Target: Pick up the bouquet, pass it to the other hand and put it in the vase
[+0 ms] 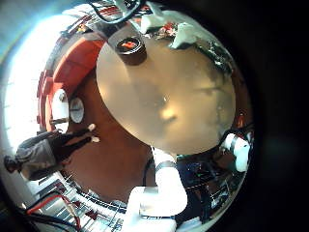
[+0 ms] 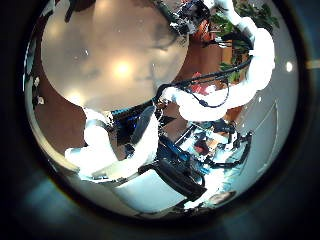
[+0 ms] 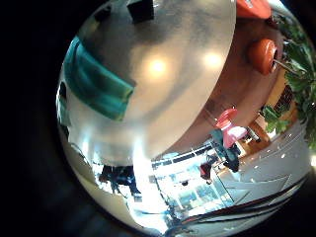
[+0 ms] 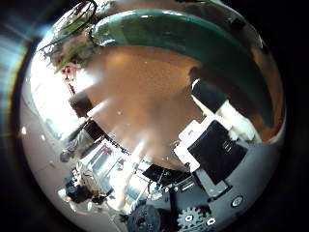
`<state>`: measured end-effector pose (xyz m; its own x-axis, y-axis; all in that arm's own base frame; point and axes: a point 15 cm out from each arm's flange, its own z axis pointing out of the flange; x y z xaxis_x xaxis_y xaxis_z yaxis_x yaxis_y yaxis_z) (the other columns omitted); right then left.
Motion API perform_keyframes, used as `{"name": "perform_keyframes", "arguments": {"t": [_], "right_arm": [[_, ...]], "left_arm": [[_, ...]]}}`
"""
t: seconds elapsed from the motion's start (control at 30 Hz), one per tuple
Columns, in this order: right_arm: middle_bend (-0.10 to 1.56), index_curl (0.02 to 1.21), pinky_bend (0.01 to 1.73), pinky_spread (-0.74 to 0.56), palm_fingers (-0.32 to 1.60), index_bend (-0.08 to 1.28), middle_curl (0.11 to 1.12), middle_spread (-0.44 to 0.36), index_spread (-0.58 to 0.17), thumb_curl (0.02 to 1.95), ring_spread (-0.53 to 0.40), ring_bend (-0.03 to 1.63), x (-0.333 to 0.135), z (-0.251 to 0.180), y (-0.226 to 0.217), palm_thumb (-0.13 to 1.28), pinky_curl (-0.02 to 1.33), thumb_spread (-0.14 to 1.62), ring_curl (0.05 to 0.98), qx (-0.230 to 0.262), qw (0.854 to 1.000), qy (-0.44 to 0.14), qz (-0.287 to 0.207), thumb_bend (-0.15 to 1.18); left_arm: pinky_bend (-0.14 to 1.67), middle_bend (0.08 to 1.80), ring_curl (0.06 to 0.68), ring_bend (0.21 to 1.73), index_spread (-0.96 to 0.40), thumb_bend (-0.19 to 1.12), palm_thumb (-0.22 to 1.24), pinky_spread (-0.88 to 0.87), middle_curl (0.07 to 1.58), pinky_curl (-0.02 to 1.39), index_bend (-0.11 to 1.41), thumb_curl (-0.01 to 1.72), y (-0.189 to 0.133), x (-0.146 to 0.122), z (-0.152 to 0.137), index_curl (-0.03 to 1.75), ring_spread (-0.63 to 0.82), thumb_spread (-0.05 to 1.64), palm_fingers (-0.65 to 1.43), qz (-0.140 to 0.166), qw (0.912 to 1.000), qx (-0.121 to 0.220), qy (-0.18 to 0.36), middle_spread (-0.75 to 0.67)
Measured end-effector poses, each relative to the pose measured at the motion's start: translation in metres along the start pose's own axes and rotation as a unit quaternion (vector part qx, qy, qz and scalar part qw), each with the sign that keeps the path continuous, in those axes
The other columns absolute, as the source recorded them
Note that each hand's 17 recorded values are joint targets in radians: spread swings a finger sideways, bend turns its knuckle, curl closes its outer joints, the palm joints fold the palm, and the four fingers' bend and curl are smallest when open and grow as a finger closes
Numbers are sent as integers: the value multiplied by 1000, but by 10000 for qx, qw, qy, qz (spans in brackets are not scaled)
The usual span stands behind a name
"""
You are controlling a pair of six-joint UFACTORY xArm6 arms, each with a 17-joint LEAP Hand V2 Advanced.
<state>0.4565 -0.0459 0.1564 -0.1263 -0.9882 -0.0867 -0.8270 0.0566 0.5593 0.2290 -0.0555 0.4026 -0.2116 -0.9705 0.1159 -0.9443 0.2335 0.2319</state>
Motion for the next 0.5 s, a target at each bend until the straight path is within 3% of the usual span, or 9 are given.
{"name": "perform_keyframes", "arguments": {"t": [0.5], "right_arm": [[603, 359, 1221, -447, 656, 178, 605, -237, -315, 512, -303, 1173, 9, 6, -1, 835, 111, 975, 438, -135, 9996, 258, 58, -22]], "left_arm": [[184, 199, 168, 535, -10, -22, 264, 498, 368, 261, 183, 302, -2, -1, 0, 402, 480, 1113, 229, -39, 10000, -14, 4, 271]]}}
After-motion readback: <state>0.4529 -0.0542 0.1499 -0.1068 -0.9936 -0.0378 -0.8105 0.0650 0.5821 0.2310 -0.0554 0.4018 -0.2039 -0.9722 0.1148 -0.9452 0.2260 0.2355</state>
